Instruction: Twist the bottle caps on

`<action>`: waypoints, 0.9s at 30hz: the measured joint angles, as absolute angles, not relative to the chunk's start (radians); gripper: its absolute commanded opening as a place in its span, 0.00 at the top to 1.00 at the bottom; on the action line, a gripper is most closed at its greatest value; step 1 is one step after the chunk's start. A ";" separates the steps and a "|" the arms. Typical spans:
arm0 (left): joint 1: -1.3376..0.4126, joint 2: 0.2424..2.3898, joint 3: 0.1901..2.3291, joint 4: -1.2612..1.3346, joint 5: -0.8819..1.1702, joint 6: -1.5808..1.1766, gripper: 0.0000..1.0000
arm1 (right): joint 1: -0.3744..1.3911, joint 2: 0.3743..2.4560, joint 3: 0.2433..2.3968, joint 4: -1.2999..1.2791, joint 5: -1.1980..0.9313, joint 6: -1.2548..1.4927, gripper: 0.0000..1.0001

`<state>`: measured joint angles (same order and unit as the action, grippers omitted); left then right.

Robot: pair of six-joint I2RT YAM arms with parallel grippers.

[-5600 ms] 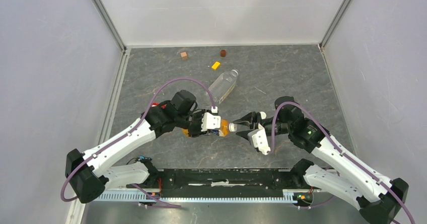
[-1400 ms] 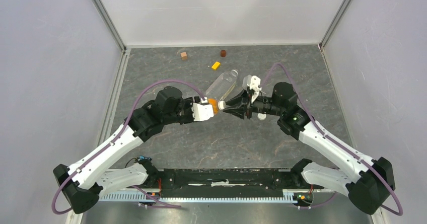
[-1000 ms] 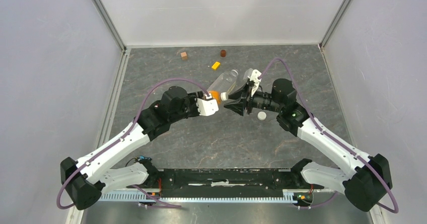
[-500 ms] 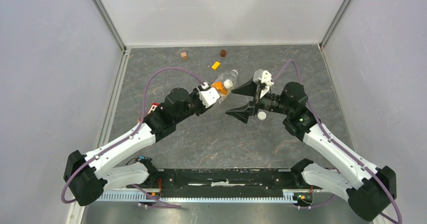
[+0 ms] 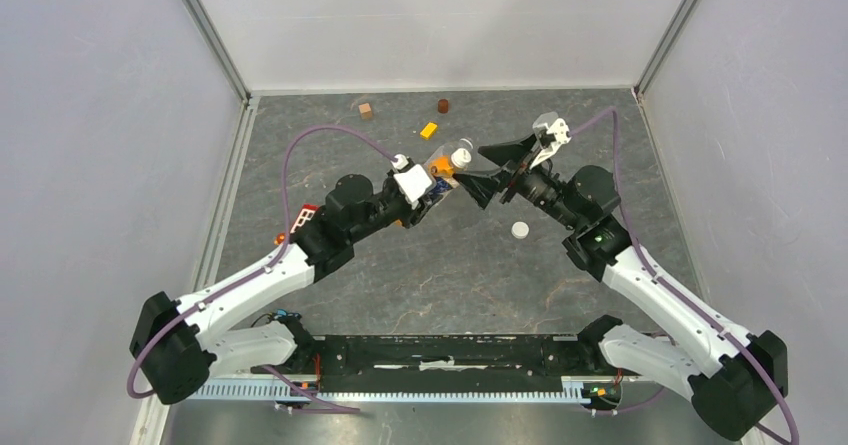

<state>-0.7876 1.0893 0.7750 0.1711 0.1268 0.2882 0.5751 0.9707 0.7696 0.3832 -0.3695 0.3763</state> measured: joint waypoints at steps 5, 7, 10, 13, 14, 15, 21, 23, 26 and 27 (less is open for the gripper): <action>-0.788 1.144 0.775 0.241 0.181 0.257 0.97 | 0.575 1.010 0.770 0.436 -0.290 0.437 0.13; -0.788 1.165 0.775 0.264 0.195 0.250 0.97 | 0.575 1.027 0.770 0.457 -0.274 0.458 0.17; -0.788 1.193 0.775 0.298 0.217 0.237 0.97 | 0.575 1.052 0.770 0.479 -0.253 0.487 0.28; -0.788 1.213 0.775 0.335 0.239 0.223 0.94 | 0.575 1.077 0.770 0.495 -0.237 0.508 0.49; -0.788 1.220 0.775 0.345 0.241 0.219 0.92 | 0.575 1.084 0.770 0.503 -0.235 0.521 0.58; -0.787 1.228 0.775 0.350 0.241 0.216 0.88 | 0.575 1.088 0.770 0.508 -0.236 0.525 0.65; -0.787 1.237 0.775 0.354 0.231 0.209 0.41 | 0.580 1.094 0.775 0.505 -0.239 0.525 0.99; -0.787 1.233 0.775 0.353 0.216 0.208 0.26 | 0.581 1.097 0.794 0.479 -0.241 0.512 1.00; -0.788 1.203 0.775 0.329 0.190 0.210 0.01 | 0.583 1.111 0.845 0.428 -0.233 0.478 1.00; -0.788 1.179 0.774 0.304 0.175 0.212 0.00 | 0.580 1.119 0.873 0.402 -0.218 0.450 1.00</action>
